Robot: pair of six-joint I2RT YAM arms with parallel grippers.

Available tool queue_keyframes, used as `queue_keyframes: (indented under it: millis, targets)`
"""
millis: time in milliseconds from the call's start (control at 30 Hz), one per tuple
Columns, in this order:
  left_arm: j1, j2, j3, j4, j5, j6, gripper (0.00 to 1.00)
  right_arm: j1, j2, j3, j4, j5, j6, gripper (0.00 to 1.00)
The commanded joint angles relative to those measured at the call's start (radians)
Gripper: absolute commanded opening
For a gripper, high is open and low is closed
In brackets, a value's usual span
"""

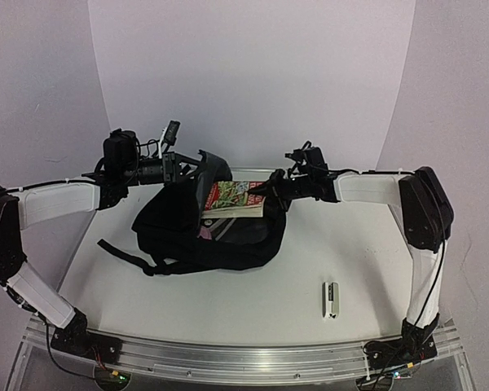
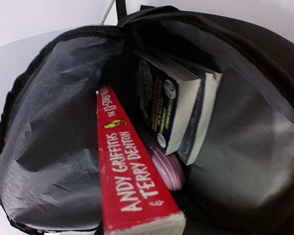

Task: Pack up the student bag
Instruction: Place the book in the student bag.

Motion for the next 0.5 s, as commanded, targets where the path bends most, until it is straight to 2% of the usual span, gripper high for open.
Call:
queue_keyframes:
  millis: [0,300,367,467]
  targets:
    - [-0.008,-0.034,0.009,0.011,0.019,0.037,0.0,0.043,0.066,0.092,0.156,0.073,0.043,0.0]
    - [-0.009,-0.021,0.01,0.021,0.026,0.033,0.0,0.12,0.21,0.196,0.197,0.304,0.083,0.0]
    - [-0.011,-0.016,0.01,0.027,0.036,0.027,0.0,0.133,0.248,0.255,0.211,0.319,0.087,0.06]
    - [-0.014,-0.006,0.007,0.037,0.047,0.015,0.0,0.152,0.317,0.325,0.219,0.332,0.105,0.1]
